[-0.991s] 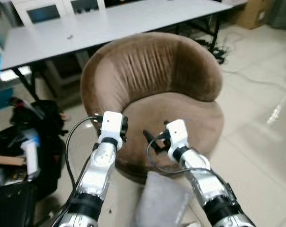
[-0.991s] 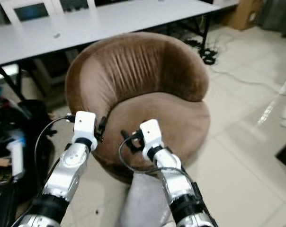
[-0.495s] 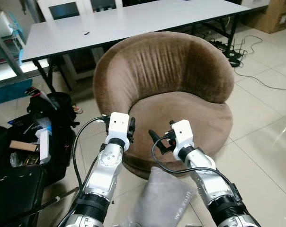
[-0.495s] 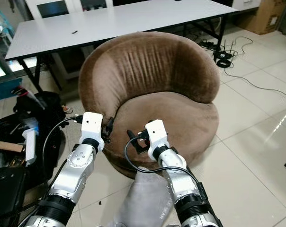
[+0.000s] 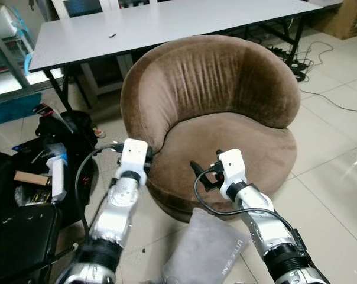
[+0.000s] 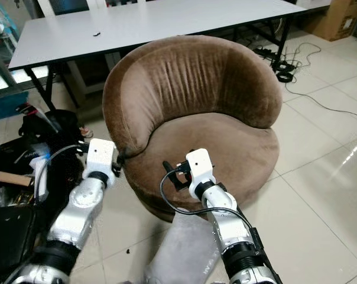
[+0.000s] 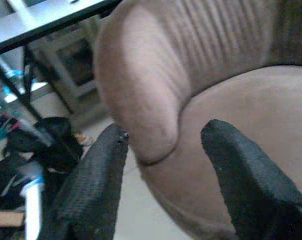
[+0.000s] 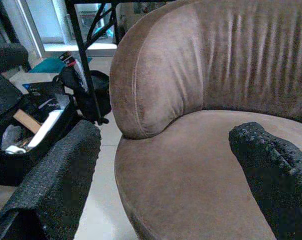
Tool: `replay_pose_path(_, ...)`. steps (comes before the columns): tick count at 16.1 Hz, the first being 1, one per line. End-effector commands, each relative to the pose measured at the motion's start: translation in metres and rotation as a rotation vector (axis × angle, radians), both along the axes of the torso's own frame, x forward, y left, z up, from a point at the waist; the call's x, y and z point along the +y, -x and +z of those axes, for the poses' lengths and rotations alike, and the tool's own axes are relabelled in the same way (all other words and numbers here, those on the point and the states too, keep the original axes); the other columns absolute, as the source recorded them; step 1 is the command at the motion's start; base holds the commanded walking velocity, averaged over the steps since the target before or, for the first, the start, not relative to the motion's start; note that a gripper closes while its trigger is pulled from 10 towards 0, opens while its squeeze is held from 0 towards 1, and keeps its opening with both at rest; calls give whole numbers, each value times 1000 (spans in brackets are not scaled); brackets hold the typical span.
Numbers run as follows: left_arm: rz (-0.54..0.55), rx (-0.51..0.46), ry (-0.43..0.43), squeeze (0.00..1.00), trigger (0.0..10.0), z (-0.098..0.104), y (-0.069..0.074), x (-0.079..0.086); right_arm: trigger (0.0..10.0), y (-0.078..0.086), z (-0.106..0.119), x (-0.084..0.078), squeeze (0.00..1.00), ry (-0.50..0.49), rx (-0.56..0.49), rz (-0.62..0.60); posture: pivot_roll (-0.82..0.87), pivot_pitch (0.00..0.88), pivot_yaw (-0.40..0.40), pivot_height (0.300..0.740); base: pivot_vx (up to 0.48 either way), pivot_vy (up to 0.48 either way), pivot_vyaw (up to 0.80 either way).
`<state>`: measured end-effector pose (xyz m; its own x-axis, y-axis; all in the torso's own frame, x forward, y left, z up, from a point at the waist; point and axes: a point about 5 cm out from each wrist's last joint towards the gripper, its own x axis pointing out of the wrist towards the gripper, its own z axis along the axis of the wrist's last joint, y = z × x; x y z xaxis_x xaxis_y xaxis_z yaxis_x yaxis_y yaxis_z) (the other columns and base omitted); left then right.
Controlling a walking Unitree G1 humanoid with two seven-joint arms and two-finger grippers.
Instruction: Move the pillow to the sofa from floor
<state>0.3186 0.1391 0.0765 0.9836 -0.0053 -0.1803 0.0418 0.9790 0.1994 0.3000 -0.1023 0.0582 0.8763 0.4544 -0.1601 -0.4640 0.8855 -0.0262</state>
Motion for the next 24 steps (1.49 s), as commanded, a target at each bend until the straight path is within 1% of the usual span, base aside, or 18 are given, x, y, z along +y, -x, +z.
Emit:
replay_pose_path(1,36,-4,2,988,10000,3,-5,5,10000,-2,5,0,0,-5,-18,0,-174,0,111,740,0,0,0)
replay_pose_path(2,42,-1,18,1000,10000,3,-6,6,10000,-2,5,-2,0,-2,-16,-3,-179,0,114,740,0,0,0)
replay_pose_path(3,12,8,88,1000,10000,2,-6,0,10000,-2,4,-3,0,1,-15,-8,-179,0,114,740,0,0,0)
replay_pose_path(7,53,18,258,1000,10000,-4,6,-30,10000,-1,3,-4,0,3,-14,-12,-188,0,122,740,0,0,0)
replay_pose_path(8,53,18,258,1000,10000,-4,6,-30,10000,-1,3,-4,0,3,-14,-12,-188,0,122,740,0,0,0)
replay_pose_path(9,-190,125,332,0,10000,-14,19,-62,10000,-1,5,-3,0,-19,-21,-12,-192,0,126,740,0,0,0)
replay_pose_path(10,-225,235,412,0,10000,-27,26,-68,10000,-2,6,-3,0,-29,-22,-13,-192,0,126,740,0,0,0)
replay_pose_path(12,-272,389,424,0,10000,-50,36,-68,10000,-3,7,-4,0,-41,-22,-27,-194,0,127,740,0,0,0)
replay_pose_path(13,-276,484,597,0,10000,-55,43,-71,10000,-4,6,-5,0,-24,-15,-23,-194,0,127,740,0,0,0)
replay_pose_path(14,-282,494,607,0,10000,-56,45,-71,10000,-3,5,-5,0,-17,-13,-23,-193,0,129,740,0,0,0)
replay_pose_path(15,-253,487,570,0,10000,-58,45,-67,10000,-3,5,-5,0,-16,-13,-27,-193,0,129,735,0,0,0)
replay_pose_path(16,-197,442,478,0,10000,-57,40,-58,10000,-3,4,-6,0,-17,-12,-31,-193,0,129,730,0,0,0)
replay_pose_path(17,-139,381,364,267,10000,-53,33,-46,10000,-3,4,-6,0,-23,-11,-37,-193,0,129,725,0,0,0)
replay_pose_path(18,-111,328,271,1000,10000,-49,28,-40,10000,-3,4,-6,0,-19,-8,-38,-191,0,127,725,0,0,0)
replay_pose_path(19,-97,297,218,1000,10000,-46,26,-38,10000,-3,4,-6,0,-16,-6,-38,-191,0,127,725,0,0,0)
replay_pose_path(20,-141,302,250,1000,10000,-45,27,-43,10000,-3,3,-6,0,-14,-4,-38,-191,0,127,725,0,0,0)
replay_pose_path(21,-224,330,324,1000,10000,-43,29,-53,10000,-3,3,-5,0,-12,-2,-37,-195,0,131,725,0,0,0)
replay_pose_path(24,-255,305,329,1000,10000,-37,27,-57,10000,-2,2,-4,0,-14,-1,-36,-195,0,131,725,0,0,0)
